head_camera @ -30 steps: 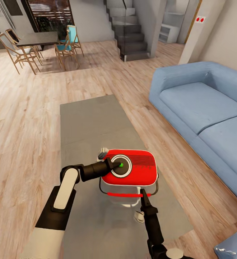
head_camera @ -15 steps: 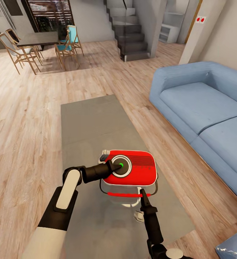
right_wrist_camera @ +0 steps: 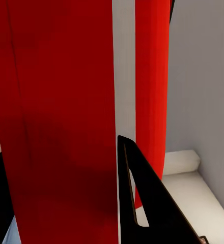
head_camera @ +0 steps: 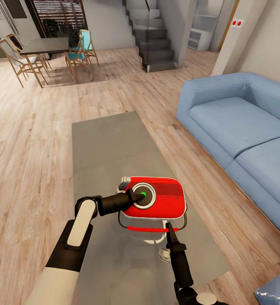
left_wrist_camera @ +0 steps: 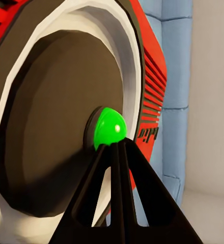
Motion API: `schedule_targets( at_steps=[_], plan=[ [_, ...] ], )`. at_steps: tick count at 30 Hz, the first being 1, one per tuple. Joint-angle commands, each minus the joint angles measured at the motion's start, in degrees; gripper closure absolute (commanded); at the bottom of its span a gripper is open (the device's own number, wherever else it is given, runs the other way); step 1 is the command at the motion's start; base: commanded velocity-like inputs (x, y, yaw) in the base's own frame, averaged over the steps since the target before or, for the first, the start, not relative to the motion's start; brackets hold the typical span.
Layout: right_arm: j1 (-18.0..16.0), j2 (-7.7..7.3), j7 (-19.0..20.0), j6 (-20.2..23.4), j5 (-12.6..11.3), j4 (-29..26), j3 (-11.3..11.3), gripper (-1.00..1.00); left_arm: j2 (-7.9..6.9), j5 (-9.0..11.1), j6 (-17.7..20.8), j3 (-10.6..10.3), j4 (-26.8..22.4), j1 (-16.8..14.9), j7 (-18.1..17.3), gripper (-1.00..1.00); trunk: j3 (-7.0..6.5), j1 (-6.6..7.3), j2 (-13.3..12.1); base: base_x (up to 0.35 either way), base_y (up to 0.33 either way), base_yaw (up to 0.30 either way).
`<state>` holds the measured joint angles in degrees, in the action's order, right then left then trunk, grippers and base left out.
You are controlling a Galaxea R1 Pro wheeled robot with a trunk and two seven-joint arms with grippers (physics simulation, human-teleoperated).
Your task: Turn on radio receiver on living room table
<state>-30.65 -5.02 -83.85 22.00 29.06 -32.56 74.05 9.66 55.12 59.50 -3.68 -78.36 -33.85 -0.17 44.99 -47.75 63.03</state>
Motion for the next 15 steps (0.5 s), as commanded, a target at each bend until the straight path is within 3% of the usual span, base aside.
schedule_targets(
  at_steps=[1,3,7,9,15],
  plan=[
    [0.0,0.01,-1.8,0.0,0.3,-0.6,0.3,1.00,0.00,-0.6,0.0,0.0,-0.1,0.0,0.0,1.00,0.00,0.00,0.0,0.000,0.000,0.000],
    [0.0,0.01,-1.7,0.0,0.3,-0.6,0.3,1.00,0.00,-0.3,0.1,0.0,-0.4,0.0,-0.1,1.00,0.00,0.00,0.0,0.000,0.000,0.000],
    [0.0,0.01,-1.6,0.0,0.3,-0.6,0.3,1.00,-0.06,4.3,0.2,-0.2,-2.8,0.0,-0.2,1.00,0.00,0.00,0.0,0.000,0.000,0.000],
    [0.0,-0.04,-1.5,0.0,0.3,-0.6,0.2,1.00,-0.09,5.6,0.3,-0.9,-4.4,0.0,-0.3,1.00,0.00,0.00,0.0,0.000,0.000,0.000],
    [0.0,-0.15,-1.2,-0.2,0.1,-0.6,0.0,1.00,-0.43,6.9,0.5,-2.4,-9.0,0.0,-1.4,1.00,0.00,0.00,0.0,0.000,0.000,0.000]
  ],
)
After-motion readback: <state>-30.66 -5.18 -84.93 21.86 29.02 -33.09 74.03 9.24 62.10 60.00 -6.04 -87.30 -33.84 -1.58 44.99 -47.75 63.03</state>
